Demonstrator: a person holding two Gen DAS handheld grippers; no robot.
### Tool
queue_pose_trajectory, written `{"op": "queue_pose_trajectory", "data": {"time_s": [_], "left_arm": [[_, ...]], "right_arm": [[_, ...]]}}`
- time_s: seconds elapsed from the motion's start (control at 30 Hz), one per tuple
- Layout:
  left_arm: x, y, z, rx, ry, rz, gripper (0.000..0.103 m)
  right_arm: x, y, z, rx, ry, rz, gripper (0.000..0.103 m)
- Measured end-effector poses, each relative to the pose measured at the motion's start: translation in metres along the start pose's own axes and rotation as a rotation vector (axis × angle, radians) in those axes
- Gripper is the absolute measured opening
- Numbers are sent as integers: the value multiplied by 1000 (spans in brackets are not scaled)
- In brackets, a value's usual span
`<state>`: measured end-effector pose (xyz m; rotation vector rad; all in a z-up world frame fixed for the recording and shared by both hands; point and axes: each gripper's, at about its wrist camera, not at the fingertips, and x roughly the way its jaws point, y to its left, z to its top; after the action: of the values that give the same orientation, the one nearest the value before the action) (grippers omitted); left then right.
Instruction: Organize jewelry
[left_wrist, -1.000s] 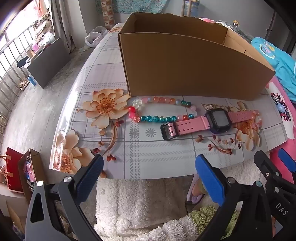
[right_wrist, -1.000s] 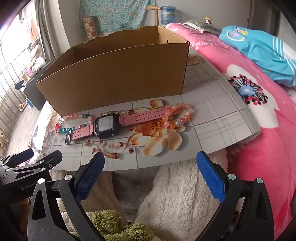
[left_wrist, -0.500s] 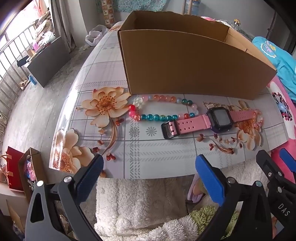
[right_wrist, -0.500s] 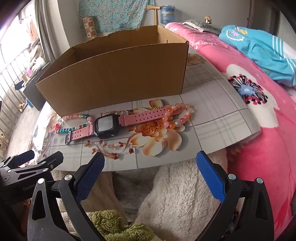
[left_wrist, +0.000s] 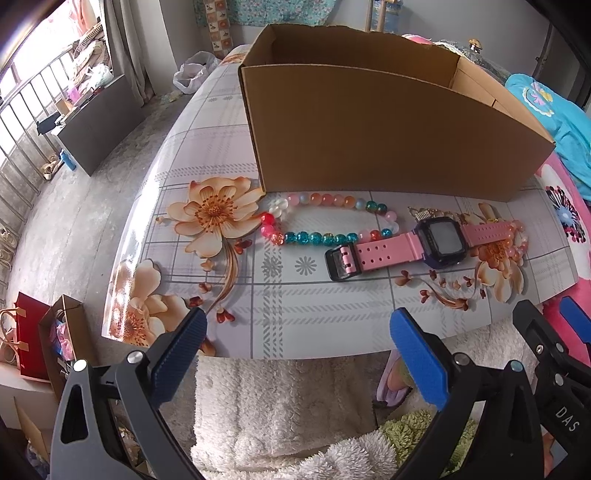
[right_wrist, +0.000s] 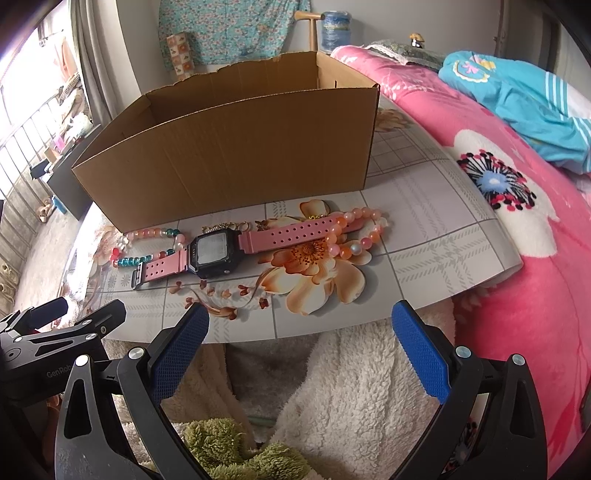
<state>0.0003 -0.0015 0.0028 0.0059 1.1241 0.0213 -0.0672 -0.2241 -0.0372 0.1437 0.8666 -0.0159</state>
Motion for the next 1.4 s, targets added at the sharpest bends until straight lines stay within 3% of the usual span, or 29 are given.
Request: {"op": "queue_pose_trajectory", "data": {"time_s": [1.4], "left_arm": [[9, 3, -1, 8, 25, 0, 97]], "right_arm": [[-1, -6, 2, 25, -20, -30, 95]]}}
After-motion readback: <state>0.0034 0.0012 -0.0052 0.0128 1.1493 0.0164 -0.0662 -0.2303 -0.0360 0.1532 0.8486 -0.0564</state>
